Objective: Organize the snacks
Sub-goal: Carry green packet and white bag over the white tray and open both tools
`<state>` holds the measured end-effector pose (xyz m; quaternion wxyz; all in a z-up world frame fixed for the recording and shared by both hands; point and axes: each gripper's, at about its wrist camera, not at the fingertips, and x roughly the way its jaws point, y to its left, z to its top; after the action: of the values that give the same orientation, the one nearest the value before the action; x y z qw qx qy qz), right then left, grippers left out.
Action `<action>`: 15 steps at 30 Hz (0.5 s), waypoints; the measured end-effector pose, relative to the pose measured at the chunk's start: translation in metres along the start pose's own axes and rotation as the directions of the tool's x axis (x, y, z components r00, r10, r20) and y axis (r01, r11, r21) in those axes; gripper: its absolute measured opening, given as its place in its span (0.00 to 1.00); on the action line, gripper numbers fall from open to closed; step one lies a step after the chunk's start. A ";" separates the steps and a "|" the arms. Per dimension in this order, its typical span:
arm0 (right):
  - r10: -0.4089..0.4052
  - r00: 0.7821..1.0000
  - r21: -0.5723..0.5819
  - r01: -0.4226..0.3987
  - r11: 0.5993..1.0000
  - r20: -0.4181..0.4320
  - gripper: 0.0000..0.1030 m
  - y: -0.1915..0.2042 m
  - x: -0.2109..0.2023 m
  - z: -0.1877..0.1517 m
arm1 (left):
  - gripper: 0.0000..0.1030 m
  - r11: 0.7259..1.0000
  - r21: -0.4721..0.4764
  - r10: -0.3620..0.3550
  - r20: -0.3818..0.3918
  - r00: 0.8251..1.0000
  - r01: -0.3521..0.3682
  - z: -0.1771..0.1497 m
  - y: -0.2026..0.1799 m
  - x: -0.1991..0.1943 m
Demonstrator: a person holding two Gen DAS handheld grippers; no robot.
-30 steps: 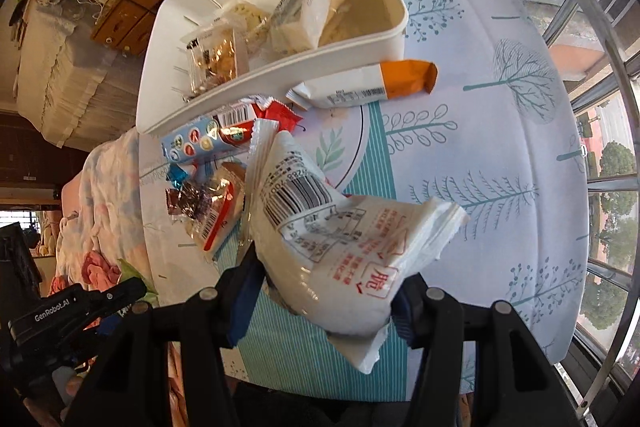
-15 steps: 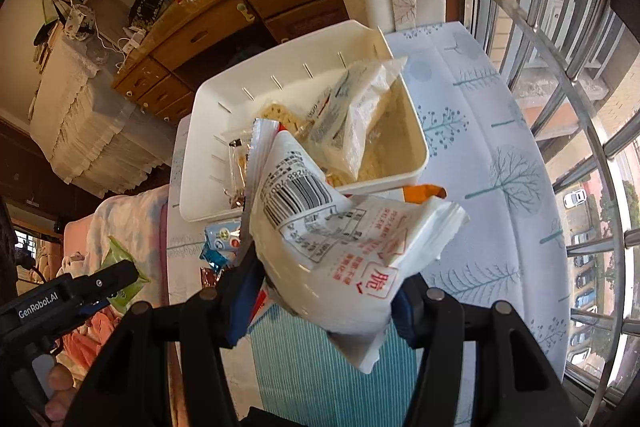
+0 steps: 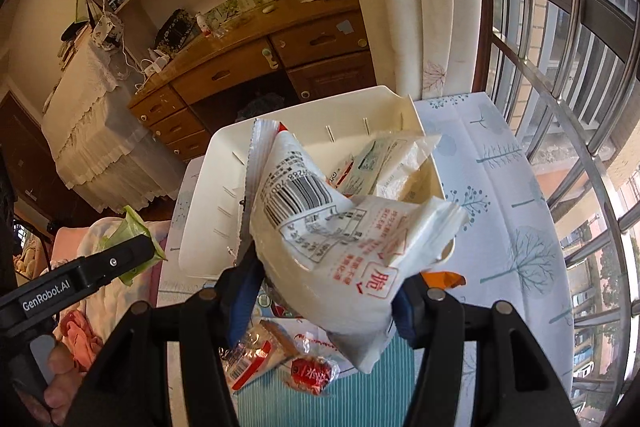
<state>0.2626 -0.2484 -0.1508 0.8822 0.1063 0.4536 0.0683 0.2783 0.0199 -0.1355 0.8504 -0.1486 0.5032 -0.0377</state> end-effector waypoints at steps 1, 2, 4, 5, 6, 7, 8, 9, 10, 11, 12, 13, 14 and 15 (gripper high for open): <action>-0.001 1.000 -0.006 0.001 1.000 0.007 0.56 -0.001 0.003 0.001 | 0.49 1.000 0.009 -0.010 0.014 1.000 0.010 0.000 0.001 0.003; 0.002 1.000 -0.011 -0.001 1.000 0.010 0.56 -0.001 0.006 0.002 | 0.49 1.000 0.015 -0.015 0.025 1.000 0.015 0.000 0.002 0.005; 0.001 1.000 -0.017 -0.001 1.000 0.010 0.57 -0.003 0.011 0.003 | 0.49 0.999 0.029 -0.025 0.049 0.998 0.024 0.000 0.003 0.010; 0.001 1.000 -0.019 -0.001 1.000 0.010 0.57 -0.004 0.013 0.003 | 0.49 0.999 0.033 -0.039 0.061 0.997 0.037 0.000 0.004 0.013; 0.003 1.000 -0.020 -0.003 1.000 0.009 0.58 -0.006 0.016 0.004 | 0.49 0.998 0.033 -0.046 0.068 0.997 0.044 0.000 0.004 0.014; 0.004 1.000 -0.018 -0.004 1.000 0.006 0.58 -0.007 0.018 0.004 | 0.49 0.998 0.036 -0.056 0.079 0.995 0.053 0.000 0.005 0.015; 0.006 1.000 -0.014 -0.006 1.000 0.002 0.58 -0.009 0.021 0.005 | 0.49 0.998 0.037 -0.059 0.085 0.995 0.056 0.000 0.005 0.016; 0.010 1.000 -0.011 -0.010 1.000 -0.003 0.58 -0.010 0.023 0.005 | 0.50 0.997 0.040 -0.064 0.094 0.994 0.060 0.000 0.005 0.016; 0.012 1.000 -0.008 -0.012 1.000 -0.007 0.59 -0.011 0.024 0.005 | 0.50 0.997 0.041 -0.067 0.099 0.993 0.063 0.000 0.005 0.016; 0.013 1.000 -0.006 -0.013 1.000 -0.013 0.61 -0.012 0.025 0.005 | 0.51 0.997 0.039 -0.067 0.100 0.993 0.063 0.000 0.005 0.016; 0.014 1.000 -0.002 -0.014 1.000 -0.018 0.63 -0.013 0.026 0.005 | 0.55 0.997 0.036 -0.067 0.101 0.993 0.064 0.001 0.004 0.016; 0.018 1.000 0.001 -0.018 1.000 -0.022 0.66 -0.014 0.027 0.006 | 0.57 0.997 0.035 -0.065 0.100 0.993 0.062 0.001 0.004 0.016; 0.027 0.999 0.005 -0.027 1.000 -0.024 0.69 -0.015 0.026 0.006 | 0.62 0.997 0.033 -0.068 0.101 0.993 0.065 0.001 0.003 0.015; 0.033 0.999 0.008 -0.033 0.999 -0.024 0.74 -0.016 0.026 0.005 | 0.67 0.997 0.030 -0.069 0.108 0.992 0.066 0.001 0.002 0.013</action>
<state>0.2822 -0.2591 -0.1719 0.8750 0.1163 0.4627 0.0826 0.2853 0.0193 -0.1469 0.8769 -0.1562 0.4500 -0.0650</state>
